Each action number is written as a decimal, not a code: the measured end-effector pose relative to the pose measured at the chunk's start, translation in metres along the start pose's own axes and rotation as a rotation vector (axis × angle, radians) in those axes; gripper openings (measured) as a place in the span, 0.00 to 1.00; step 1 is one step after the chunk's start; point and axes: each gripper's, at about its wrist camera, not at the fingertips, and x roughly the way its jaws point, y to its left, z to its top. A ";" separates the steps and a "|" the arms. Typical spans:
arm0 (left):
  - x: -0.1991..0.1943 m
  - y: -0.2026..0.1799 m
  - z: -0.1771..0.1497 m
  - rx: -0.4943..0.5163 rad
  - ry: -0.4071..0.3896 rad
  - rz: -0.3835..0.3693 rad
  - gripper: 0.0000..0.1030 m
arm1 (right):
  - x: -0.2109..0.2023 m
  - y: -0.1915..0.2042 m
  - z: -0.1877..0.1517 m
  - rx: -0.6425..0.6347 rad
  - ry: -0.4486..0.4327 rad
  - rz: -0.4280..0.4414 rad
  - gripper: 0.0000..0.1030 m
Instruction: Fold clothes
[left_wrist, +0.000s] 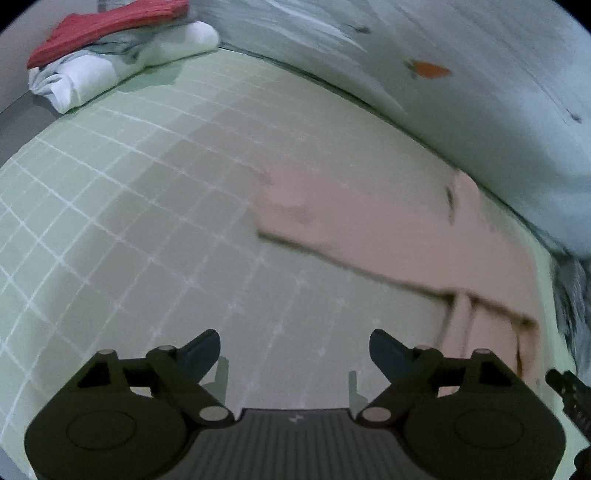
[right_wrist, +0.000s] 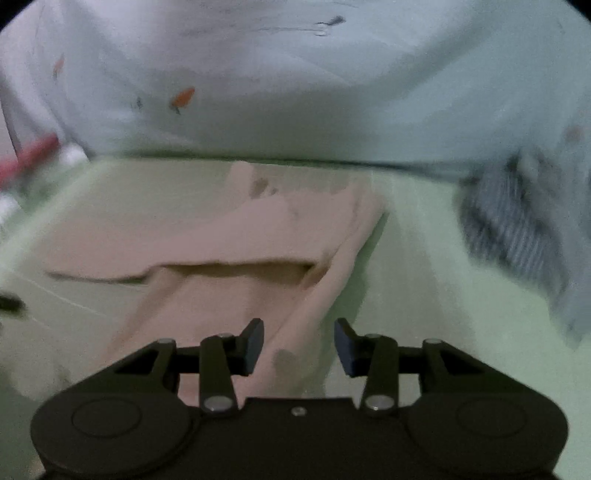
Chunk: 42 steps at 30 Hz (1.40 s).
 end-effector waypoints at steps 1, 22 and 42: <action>0.006 -0.001 0.007 0.007 -0.008 0.010 0.85 | 0.008 0.002 0.005 -0.042 -0.009 -0.021 0.42; 0.083 -0.012 0.095 0.102 -0.130 0.032 0.07 | 0.096 0.031 0.046 -0.412 -0.032 -0.063 0.09; 0.016 0.008 0.134 0.081 -0.367 0.160 0.05 | 0.082 0.050 0.078 -0.148 -0.065 0.094 0.42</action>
